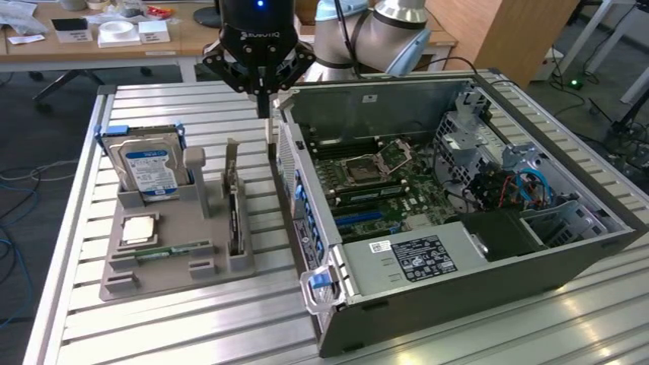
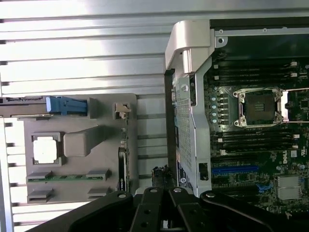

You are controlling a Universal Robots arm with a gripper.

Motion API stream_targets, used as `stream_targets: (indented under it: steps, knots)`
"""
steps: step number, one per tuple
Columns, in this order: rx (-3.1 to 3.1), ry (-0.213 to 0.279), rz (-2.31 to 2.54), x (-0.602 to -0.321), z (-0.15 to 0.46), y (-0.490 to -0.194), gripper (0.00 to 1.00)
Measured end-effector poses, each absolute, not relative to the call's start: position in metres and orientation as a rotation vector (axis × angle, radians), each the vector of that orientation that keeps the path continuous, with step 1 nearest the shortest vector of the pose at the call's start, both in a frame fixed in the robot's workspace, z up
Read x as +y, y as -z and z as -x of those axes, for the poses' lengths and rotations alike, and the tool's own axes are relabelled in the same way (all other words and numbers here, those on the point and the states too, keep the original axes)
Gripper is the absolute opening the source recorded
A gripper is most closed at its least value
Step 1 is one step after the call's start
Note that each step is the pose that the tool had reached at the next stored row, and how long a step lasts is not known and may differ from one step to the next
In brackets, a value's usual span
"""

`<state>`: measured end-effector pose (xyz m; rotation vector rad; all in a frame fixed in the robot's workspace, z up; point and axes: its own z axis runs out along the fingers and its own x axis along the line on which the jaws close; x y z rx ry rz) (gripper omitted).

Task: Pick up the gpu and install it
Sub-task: 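Reach for the gpu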

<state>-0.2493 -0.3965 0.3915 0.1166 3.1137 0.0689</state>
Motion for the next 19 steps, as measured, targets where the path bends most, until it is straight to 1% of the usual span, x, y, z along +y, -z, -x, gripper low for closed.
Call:
stream_targets:
  steps: [19]
  knots:
    - [3.114, -0.069, -0.117, -0.3964, 0.2591, -0.3912, 0.11]
